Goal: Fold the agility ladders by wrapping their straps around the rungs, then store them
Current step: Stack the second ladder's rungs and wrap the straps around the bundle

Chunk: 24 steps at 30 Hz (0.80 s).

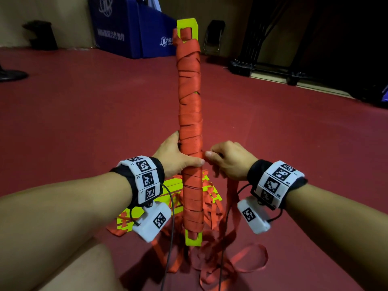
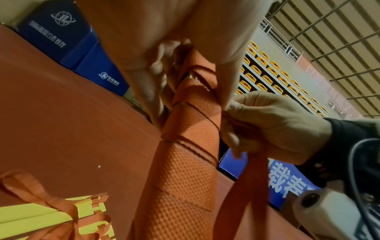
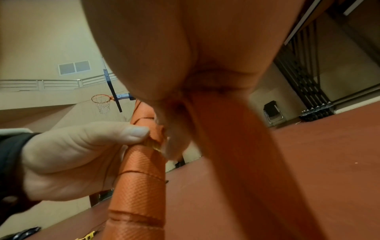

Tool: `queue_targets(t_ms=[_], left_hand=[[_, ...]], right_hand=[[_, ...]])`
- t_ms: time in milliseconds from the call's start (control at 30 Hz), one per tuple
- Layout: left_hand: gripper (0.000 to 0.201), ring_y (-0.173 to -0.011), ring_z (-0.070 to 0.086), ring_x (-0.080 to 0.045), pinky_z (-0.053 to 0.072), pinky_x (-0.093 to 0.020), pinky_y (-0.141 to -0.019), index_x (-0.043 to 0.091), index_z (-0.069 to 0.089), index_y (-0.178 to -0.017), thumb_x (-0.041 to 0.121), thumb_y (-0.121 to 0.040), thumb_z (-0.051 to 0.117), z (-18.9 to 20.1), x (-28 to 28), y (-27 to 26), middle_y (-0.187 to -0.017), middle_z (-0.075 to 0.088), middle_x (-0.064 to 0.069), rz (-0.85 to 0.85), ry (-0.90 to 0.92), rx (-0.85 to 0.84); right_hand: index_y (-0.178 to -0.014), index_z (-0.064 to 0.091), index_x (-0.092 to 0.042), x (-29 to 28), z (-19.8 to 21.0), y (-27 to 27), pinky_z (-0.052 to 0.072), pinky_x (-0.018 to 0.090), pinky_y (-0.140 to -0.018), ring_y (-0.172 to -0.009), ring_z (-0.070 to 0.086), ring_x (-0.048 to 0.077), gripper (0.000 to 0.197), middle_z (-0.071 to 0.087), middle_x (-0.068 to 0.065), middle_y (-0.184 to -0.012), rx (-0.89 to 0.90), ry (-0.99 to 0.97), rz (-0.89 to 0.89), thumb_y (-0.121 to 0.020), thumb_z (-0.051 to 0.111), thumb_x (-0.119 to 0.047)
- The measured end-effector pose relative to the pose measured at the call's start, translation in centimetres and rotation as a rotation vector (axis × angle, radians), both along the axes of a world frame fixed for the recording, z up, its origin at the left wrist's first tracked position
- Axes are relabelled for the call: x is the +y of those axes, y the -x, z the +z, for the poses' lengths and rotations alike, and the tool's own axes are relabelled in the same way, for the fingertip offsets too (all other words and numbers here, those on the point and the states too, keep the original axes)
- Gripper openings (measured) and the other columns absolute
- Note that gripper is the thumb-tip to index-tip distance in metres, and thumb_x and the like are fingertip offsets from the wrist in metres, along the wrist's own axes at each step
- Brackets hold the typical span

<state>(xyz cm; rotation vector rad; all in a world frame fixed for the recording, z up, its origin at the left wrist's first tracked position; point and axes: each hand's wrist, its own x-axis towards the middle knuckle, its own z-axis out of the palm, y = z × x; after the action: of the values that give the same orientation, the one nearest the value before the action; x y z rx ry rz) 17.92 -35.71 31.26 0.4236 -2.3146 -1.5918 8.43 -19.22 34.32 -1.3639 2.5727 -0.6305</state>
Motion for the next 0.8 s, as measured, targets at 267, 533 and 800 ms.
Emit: queue_targets(t_ms=[267, 533, 800], left_hand=[[0.076, -0.091, 0.072, -0.008, 0.06, -0.044, -0.088, 0.028, 0.057, -0.114, 0.037, -0.049, 0.095, 0.0, -0.2, 0.0, -0.101, 0.072, 0.008, -0.016, 0.012, 0.066], [0.07, -0.089, 0.075, -0.016, 0.06, -0.049, -0.085, 0.028, 0.047, -0.106, 0.059, -0.055, 0.086, -0.1, 0.3, 0.3, -0.099, 0.076, -0.001, -0.083, -0.032, 0.101], [0.054, -0.074, 0.065, -0.005, 0.057, -0.029, -0.066, 0.018, 0.039, -0.109, 0.011, -0.079, 0.084, 0.1, 0.8, 0.1, -0.101, 0.068, -0.005, -0.208, -0.132, 0.124]], right_hand=[[-0.078, 0.058, -0.008, -0.2, -0.5, 0.0, 0.046, 0.033, -0.066, -0.065, 0.062, 0.021, 0.031, 0.066, 0.002, -0.068, -0.01, 0.069, 0.044, -0.103, 0.048, -0.023], [-0.06, 0.054, -0.023, -0.4, -0.2, -0.3, 0.037, 0.028, -0.057, -0.047, 0.044, 0.006, 0.04, 0.054, -0.007, -0.053, -0.085, 0.177, -0.031, -0.099, 0.052, -0.021], [-0.06, 0.053, -0.015, -0.1, 0.3, -0.7, 0.042, 0.037, -0.061, -0.057, 0.047, 0.02, 0.045, 0.058, 0.012, -0.061, -0.004, 0.182, -0.059, -0.101, 0.052, -0.035]])
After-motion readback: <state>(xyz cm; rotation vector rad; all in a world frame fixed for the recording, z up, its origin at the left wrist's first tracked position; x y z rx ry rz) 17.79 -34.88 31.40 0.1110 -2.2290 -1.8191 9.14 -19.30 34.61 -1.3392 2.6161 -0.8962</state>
